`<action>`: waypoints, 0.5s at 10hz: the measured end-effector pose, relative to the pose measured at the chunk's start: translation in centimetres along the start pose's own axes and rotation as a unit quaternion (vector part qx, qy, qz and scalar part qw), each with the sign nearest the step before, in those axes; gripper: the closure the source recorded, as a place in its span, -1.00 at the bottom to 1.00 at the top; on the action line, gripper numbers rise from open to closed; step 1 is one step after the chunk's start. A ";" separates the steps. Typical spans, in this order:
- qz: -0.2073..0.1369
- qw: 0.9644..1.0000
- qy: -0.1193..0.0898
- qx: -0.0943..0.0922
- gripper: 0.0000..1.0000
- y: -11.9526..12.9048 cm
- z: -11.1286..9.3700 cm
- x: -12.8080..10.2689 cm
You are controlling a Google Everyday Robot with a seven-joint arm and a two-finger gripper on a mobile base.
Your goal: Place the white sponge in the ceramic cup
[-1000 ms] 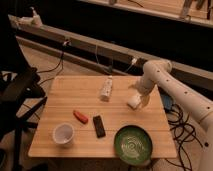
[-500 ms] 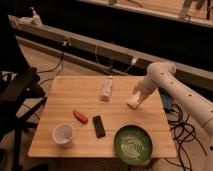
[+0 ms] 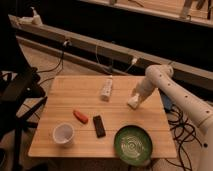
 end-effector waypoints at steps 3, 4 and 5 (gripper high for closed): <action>-0.001 1.000 0.003 0.004 -0.27 -0.6 -1.4 0.0; -0.002 1.000 0.004 0.004 -0.46 -0.6 -1.2 0.1; -0.005 1.000 0.004 0.002 -0.58 -0.7 -0.4 0.2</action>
